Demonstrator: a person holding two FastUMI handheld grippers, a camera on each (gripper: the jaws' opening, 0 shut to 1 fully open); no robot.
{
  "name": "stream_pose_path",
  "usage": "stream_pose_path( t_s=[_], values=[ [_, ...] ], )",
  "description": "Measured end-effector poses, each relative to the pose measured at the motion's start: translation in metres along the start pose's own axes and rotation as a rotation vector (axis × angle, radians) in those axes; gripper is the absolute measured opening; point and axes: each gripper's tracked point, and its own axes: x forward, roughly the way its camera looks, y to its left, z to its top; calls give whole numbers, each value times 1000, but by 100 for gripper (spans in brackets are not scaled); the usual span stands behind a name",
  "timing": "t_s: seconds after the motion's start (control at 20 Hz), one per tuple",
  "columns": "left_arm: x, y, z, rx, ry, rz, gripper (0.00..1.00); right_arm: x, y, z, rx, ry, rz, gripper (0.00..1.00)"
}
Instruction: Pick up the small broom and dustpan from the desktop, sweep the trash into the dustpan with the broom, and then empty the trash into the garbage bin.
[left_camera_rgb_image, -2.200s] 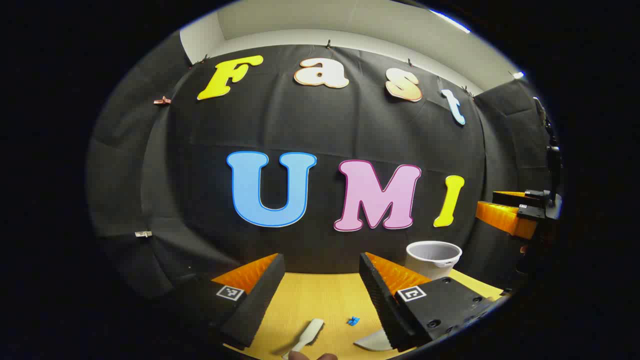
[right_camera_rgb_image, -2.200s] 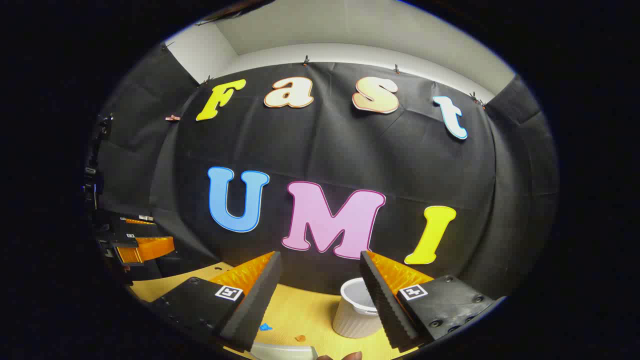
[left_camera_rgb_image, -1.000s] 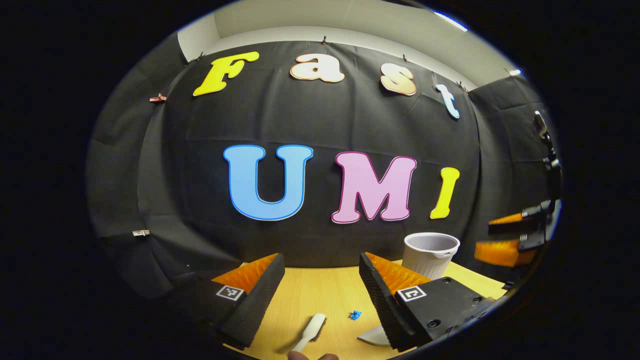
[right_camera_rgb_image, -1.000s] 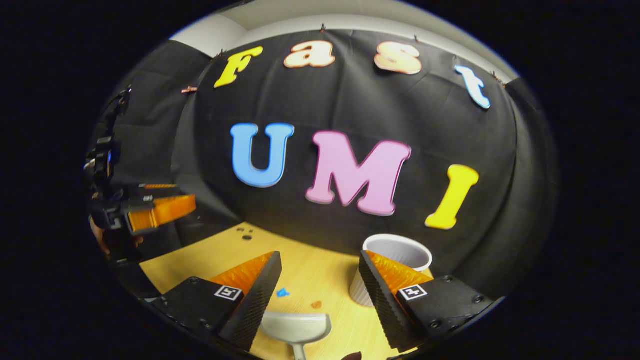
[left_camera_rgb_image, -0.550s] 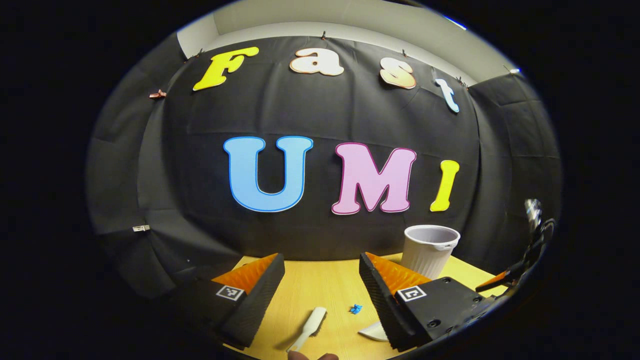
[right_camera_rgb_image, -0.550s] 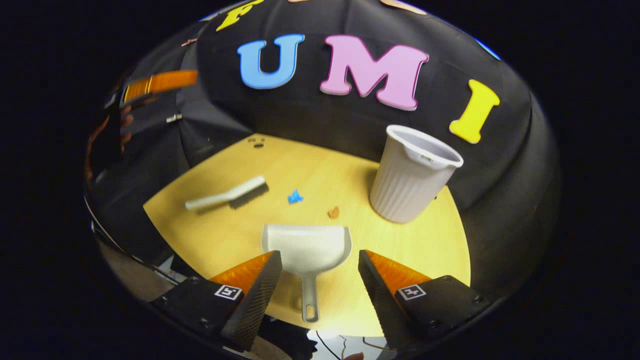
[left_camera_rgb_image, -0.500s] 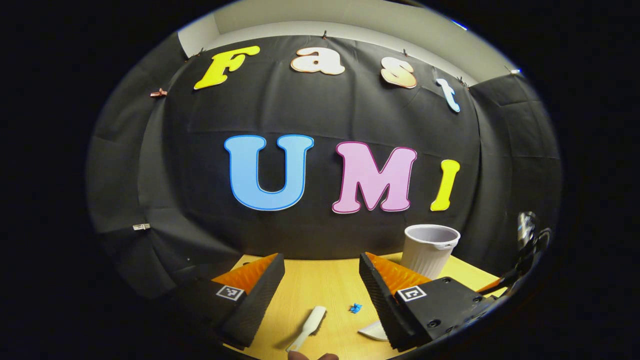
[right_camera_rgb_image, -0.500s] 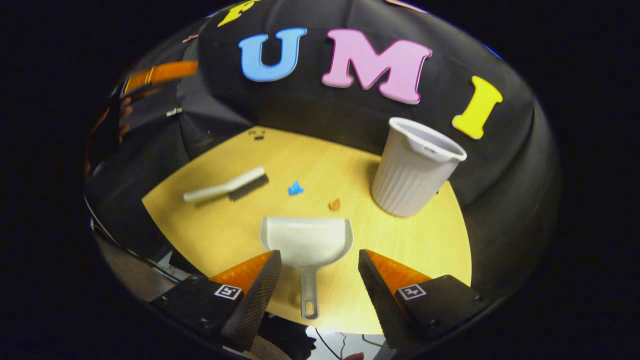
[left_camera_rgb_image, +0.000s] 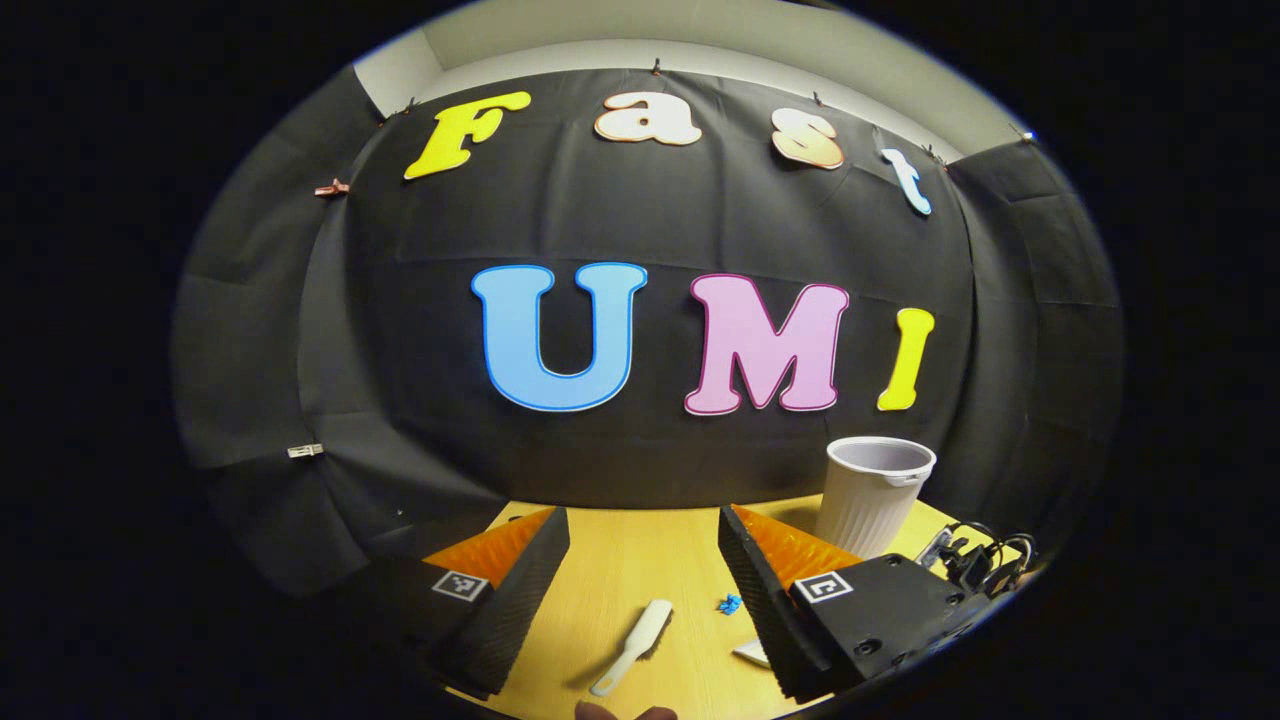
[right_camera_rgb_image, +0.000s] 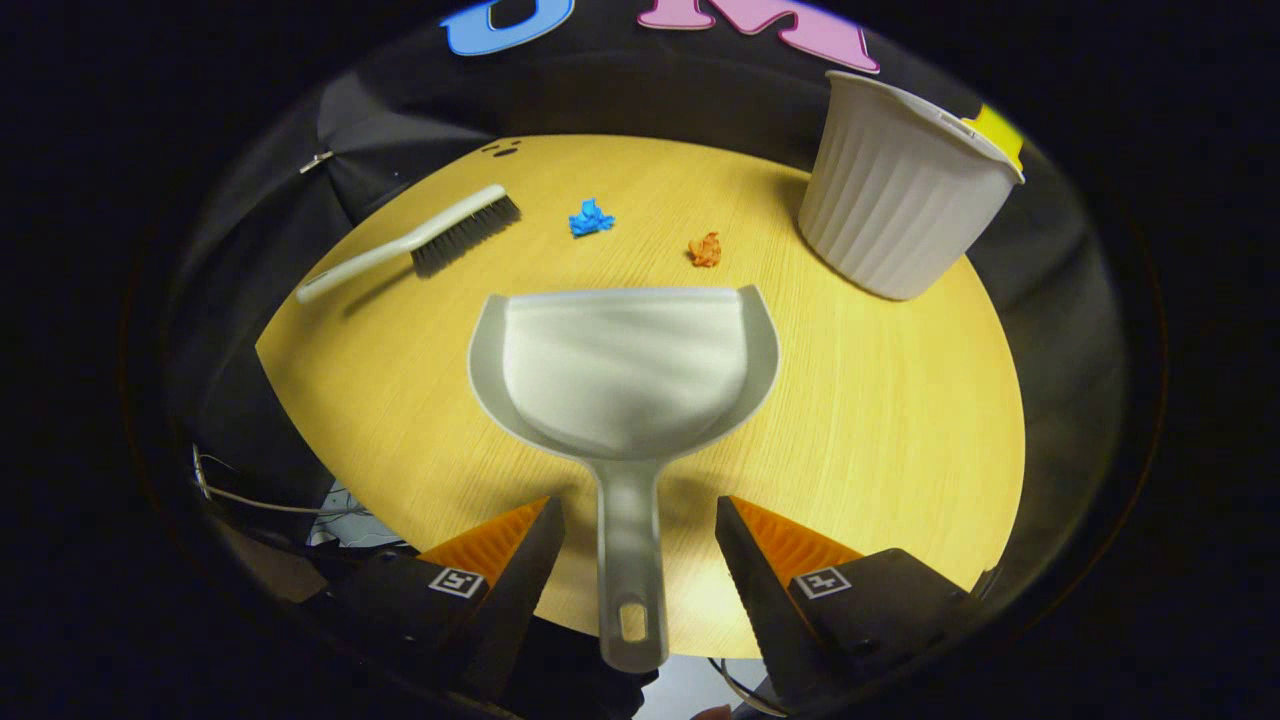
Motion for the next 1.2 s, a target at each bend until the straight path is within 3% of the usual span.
stream_pose_path(
  t_s=[0.2, 0.4, 0.7, 0.8, 0.85, 1.2],
  values=[
    [-6, 10, -3, -3, 10, 35, 95, 17, -4, -2, -36, 68, -30, 94],
    [-9, 16, -7, -12, 21, 62, 95, 28, 3, -1, -23, 106, 0, 93],
    [-13, 22, -15, -9, 45, 87, 96, 36, 0, 6, 20, 112, 9, 82],
    [-11, 21, -19, -17, 55, 88, 95, 37, -4, 8, 19, 106, 12, 67],
    [-9, 21, -20, -18, 61, 87, 95, 38, -4, 9, 21, 104, 17, 43],
    [16, 24, -66, -13, 225, 37, 96, 33, -2, 11, -2, 81, 32, 38]
  ],
)
